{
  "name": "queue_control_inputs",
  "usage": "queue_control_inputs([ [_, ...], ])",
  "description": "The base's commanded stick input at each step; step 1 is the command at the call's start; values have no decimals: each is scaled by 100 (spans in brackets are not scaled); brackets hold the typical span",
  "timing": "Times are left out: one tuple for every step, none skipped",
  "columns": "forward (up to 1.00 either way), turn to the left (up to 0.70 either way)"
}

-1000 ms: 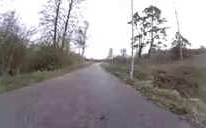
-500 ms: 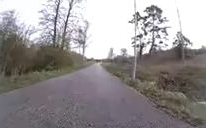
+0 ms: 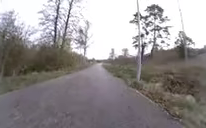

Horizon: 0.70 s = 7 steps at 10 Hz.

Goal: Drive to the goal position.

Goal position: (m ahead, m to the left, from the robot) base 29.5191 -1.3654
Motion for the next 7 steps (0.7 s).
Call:
queue_control_inputs([
  [70,0],
  [70,0],
  [70,0],
  [70,0],
  [70,0],
  [70,0],
  [70,0],
])
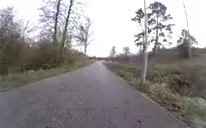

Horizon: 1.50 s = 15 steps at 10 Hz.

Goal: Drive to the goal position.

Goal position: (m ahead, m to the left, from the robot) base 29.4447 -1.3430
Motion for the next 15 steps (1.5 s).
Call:
queue_control_inputs([
  [70,0],
  [70,0],
  [70,0],
  [70,0],
  [70,0],
  [70,0],
  [70,0],
  [70,0],
  [70,0],
  [70,0],
  [70,0],
  [70,0],
  [70,0],
  [70,0],
  [70,0],
])
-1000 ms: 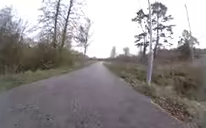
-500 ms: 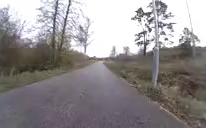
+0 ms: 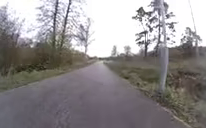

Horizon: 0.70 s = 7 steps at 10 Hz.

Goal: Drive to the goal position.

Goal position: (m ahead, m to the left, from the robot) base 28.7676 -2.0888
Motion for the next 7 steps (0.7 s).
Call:
queue_control_inputs([
  [70,0],
  [70,0],
  [70,0],
  [70,0],
  [70,0],
  [70,0],
  [70,0],
])
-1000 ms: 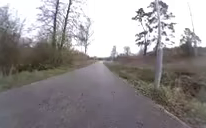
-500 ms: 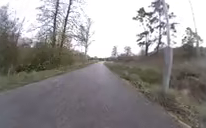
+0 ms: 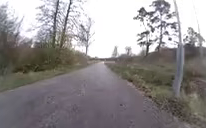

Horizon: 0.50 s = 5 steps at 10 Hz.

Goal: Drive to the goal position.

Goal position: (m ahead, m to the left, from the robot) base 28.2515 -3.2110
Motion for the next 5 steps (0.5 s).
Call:
queue_control_inputs([
  [70,0],
  [70,0],
  [70,0],
  [70,0],
  [70,0],
])
